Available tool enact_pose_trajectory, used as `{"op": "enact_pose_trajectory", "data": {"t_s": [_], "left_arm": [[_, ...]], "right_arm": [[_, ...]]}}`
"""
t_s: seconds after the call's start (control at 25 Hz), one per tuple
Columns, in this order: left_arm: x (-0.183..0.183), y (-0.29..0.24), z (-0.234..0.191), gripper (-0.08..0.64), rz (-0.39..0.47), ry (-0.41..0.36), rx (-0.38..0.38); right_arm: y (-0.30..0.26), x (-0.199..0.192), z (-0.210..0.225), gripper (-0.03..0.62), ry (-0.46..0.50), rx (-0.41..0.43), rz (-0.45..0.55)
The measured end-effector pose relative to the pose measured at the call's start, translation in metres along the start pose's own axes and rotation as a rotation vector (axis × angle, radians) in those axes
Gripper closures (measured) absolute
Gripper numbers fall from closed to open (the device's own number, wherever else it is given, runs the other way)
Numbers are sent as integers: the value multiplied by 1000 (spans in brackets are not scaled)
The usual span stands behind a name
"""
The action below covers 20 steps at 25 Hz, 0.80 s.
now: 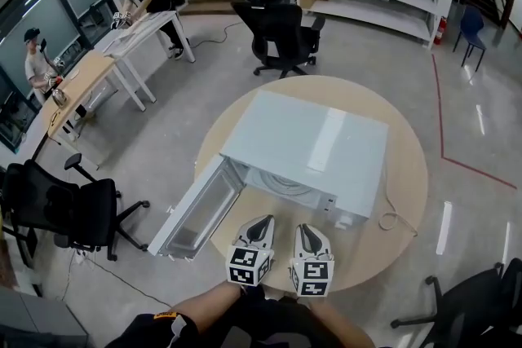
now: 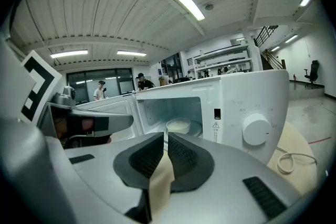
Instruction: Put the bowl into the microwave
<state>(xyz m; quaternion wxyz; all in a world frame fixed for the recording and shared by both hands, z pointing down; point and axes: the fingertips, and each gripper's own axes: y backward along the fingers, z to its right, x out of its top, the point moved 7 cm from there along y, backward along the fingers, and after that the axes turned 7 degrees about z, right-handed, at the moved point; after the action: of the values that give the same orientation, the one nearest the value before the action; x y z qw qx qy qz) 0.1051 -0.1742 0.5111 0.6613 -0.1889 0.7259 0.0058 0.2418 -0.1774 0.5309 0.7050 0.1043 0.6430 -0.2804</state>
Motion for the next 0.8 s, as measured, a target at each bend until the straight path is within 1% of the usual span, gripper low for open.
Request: {"op": "enact_pose_trajectory", "data": {"t_s": [0.4, 0.6, 0.8], "left_arm": [[-1, 15, 23, 514, 34, -14, -4], [2, 23, 23, 514, 59, -11, -8], [7, 45, 23, 514, 79, -4, -17]], "right_arm": [[24, 4, 2, 557, 42, 32, 16], [34, 6, -3, 557, 61, 31, 24], [47, 9, -14, 557, 62, 28, 28]]}}
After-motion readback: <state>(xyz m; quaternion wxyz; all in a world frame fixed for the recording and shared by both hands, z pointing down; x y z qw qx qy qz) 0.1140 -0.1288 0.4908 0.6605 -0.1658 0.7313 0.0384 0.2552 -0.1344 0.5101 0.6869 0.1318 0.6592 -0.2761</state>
